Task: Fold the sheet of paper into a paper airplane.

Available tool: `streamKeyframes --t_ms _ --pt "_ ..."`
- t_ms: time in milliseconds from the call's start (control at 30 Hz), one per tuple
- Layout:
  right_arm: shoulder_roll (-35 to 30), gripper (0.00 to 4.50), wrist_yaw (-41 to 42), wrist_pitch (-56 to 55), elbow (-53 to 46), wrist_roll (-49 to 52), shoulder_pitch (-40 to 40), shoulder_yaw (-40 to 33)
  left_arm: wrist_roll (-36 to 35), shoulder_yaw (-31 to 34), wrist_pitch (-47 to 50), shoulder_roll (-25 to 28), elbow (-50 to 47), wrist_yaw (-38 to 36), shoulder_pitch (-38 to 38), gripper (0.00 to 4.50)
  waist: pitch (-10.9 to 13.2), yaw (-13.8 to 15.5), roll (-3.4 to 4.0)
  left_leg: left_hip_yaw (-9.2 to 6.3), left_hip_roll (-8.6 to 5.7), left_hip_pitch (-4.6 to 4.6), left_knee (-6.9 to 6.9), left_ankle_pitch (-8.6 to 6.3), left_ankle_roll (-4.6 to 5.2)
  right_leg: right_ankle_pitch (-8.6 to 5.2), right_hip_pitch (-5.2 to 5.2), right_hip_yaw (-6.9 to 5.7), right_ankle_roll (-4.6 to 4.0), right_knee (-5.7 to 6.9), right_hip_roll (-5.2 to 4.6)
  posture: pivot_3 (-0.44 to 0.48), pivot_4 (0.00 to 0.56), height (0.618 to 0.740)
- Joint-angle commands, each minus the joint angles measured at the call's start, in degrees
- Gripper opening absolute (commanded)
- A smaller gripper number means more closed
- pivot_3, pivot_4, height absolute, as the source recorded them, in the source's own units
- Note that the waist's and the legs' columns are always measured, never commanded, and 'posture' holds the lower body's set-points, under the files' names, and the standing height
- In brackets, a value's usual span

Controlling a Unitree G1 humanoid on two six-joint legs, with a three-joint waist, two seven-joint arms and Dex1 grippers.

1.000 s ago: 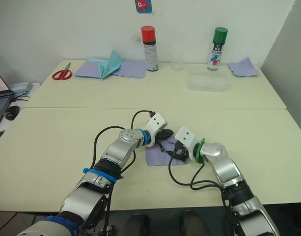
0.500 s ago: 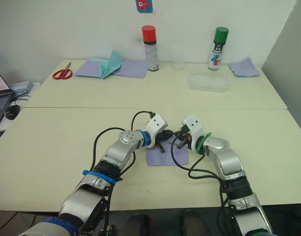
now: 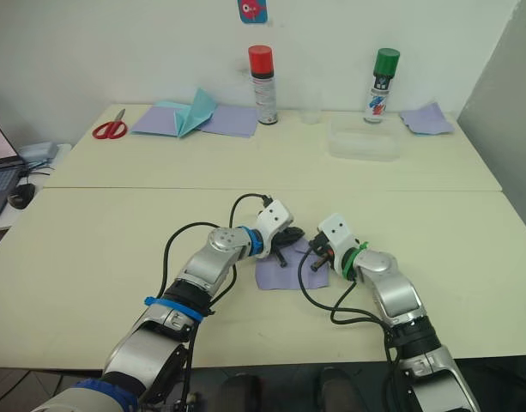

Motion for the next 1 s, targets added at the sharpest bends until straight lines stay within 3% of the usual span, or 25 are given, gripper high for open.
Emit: streamKeyframes --t_ms 33,233,433,800,1000 --pt "-2.1 0.04 0.4 3.1 -1.5 0.4 2.2 -0.9 1.8 -1.6 1.1 0.3 2.8 -0.6 1.7 0.0 0.0 0.0 -0.01 0.0 0.0 0.01 0.01 0.0 0.0 0.0 0.0 0.0 0.0 0.01 0.0 0.0 0.15 0.74" --pt "-4.8 0.04 1.8 4.4 -8.4 2.5 3.9 -2.0 1.9 -1.4 1.2 0.7 2.4 -1.1 1.9 0.0 0.0 0.0 -0.02 0.01 -0.01 0.0 0.02 0.0 0.0 0.0 0.01 0.02 0.0 0.0 0.0 0.0 0.15 0.74" --pt "-1.9 0.04 0.7 4.4 -11.3 4.6 -0.2 -2.4 1.7 -1.5 1.2 1.1 2.1 -1.9 2.0 0.0 0.0 -0.1 -0.01 -0.01 0.03 0.02 0.02 0.0 0.0 0.0 -0.01 0.0 0.0 0.02 0.03 0.0 0.15 0.74" --pt "1.0 0.04 -1.9 2.2 -0.8 -0.5 -1.6 3.5 0.3 0.1 0.1 0.7 -0.4 -2.2 1.3 0.0 0.0 0.0 -0.01 0.02 -0.01 -0.09 0.01 0.0 0.0 0.0 -0.06 0.01 0.0 -0.04 0.0 0.0 0.15 0.74" --pt "1.3 0.04 -1.6 2.4 -1.5 -0.8 0.0 4.9 -1.6 0.5 2.9 -0.1 -7.4 -4.1 0.4 0.0 0.0 0.0 -0.02 -0.05 0.01 -0.1 0.01 0.0 0.0 0.0 -0.07 -0.03 0.0 0.01 0.02 0.0 0.15 0.74"
